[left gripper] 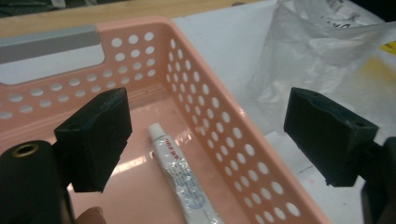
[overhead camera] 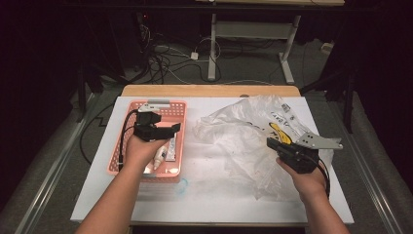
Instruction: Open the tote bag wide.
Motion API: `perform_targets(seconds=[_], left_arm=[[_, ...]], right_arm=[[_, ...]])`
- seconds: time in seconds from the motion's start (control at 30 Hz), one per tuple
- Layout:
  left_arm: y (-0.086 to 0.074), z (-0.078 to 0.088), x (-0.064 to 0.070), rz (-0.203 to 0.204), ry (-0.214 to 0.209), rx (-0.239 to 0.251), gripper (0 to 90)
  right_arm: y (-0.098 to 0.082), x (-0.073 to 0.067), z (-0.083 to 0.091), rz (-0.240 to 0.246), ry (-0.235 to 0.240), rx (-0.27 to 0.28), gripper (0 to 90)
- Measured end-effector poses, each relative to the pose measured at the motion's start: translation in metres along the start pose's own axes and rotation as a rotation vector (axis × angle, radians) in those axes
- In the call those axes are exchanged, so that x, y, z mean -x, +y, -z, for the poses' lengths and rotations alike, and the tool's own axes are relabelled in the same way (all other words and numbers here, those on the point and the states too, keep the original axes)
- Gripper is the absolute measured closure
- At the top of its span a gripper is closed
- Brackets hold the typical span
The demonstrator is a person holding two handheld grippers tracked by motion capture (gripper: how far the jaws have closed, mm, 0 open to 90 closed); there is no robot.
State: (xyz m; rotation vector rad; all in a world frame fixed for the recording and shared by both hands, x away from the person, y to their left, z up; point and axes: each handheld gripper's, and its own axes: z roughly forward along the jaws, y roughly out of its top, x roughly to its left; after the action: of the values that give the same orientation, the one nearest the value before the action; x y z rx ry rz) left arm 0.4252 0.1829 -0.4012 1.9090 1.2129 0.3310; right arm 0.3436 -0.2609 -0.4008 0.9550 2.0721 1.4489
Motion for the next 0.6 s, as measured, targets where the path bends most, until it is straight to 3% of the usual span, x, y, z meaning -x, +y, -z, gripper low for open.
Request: perform_targets(seconds=[0.2, 0.33, 0.6], left_arm=[[0.007, -0.02, -0.013, 0.026, 0.04, -0.119, 19.1], [0.01, -0.035, -0.02, 0.06, 0.033, -0.226, 23.7], [0.015, -0.057, -0.019, 0.064, 0.07, -0.376, 29.8]], right_arm=[[0.0, 0.0, 0.0, -0.003, 0.0, -0.003, 90.0], [0.0, 0.0, 0.0, -0.003, -0.001, -0.004, 90.0], [-0.001, -0.001, -0.001, 0.008, -0.003, -0.009, 90.0]])
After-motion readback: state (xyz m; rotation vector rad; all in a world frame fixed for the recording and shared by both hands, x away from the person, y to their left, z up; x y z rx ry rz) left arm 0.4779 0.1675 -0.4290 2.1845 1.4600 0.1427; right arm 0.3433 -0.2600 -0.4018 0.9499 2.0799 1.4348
